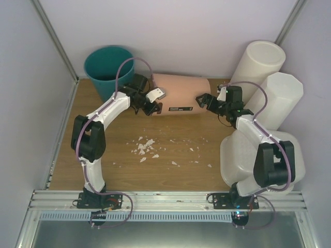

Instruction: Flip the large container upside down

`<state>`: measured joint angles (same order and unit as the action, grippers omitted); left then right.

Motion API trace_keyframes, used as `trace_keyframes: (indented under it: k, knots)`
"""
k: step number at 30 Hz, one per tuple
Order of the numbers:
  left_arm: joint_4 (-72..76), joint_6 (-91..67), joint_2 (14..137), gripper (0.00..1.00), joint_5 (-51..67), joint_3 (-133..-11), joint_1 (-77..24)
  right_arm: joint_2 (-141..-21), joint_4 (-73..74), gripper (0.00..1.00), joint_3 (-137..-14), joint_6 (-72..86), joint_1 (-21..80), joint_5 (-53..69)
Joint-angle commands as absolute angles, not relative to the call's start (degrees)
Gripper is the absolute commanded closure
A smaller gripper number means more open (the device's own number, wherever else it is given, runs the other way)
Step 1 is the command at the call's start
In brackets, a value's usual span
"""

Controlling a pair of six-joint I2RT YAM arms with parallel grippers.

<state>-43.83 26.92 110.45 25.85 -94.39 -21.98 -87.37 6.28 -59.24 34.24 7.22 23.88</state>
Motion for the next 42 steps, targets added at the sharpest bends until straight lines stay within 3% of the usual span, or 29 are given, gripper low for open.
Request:
trace_keyframes:
  k: [1,8,13,18,23,31,33,42]
  knots:
    - [-35.7,23.4,108.0,1.0,25.1,-91.6,-22.3,-84.2,2.9,0.0,-58.6,36.4,7.3,31.2]
    - [-33.7,20.8,107.5,1.0,33.7,-92.9,-23.4,-84.5,1.8,0.0,-60.1,34.5,7.6,34.3]
    - [-35.0,21.7,106.7,1.0,34.0,-95.8,-25.0,-82.4,9.4,0.0,-62.8,26.7,7.0,19.7]
    - [-40.0,25.2,106.6,1.0,38.7,-99.5,-25.9,-85.3,12.6,0.0,-66.9,18.7,6.0,16.6]
    - [-46.9,28.4,106.9,1.0,48.8,-104.6,-26.8,-88.2,17.4,0.0,-71.5,18.0,4.4,11.5]
    - [-49.5,25.8,111.0,1.0,72.3,-109.3,-26.8,-79.8,20.5,0.0,-72.5,17.7,-1.9,7.7]
    - [-48.3,23.7,112.2,1.0,76.7,-110.0,-26.8,-78.5,22.2,0.0,-72.6,17.9,-4.1,9.8]
    - [-38.8,15.9,113.7,1.0,82.8,-105.3,-26.7,-80.6,25.4,0.0,-70.0,15.6,-11.8,40.0]
